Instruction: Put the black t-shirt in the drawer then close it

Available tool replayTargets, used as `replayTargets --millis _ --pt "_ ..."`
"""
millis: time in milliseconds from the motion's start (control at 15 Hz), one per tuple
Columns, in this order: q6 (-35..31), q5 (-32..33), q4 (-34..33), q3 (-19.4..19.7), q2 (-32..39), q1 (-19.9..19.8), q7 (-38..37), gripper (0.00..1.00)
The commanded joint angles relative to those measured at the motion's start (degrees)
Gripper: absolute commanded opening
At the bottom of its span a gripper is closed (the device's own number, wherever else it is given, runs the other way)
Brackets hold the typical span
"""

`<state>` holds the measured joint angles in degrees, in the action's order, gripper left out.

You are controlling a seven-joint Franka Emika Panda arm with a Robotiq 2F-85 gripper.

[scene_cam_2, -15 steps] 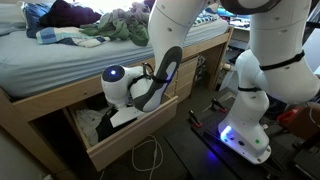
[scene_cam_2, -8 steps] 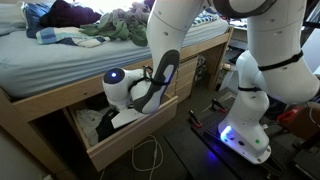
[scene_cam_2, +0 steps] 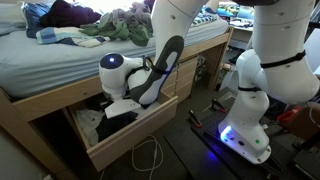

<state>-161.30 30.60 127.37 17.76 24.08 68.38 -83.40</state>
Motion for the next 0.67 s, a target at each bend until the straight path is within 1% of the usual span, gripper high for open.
replayTargets --millis 0,133,267,400,600 --pt "1.3 0.8 1.9 -1.4 -3.5 -2.2 -0.2 1.00" --pt "1.3 -0.5 2.4 -3.6 -4.0 -4.0 1.3 1.00" --pt "1.8 -3.1 3.8 -7.8 -5.4 -6.9 5.4 1.00" --pt "3.2 -8.3 5.4 -13.6 -7.0 -10.5 11.3 1.00" --pt "6.2 -21.6 7.2 -24.6 -8.3 -17.5 23.3 1.00"
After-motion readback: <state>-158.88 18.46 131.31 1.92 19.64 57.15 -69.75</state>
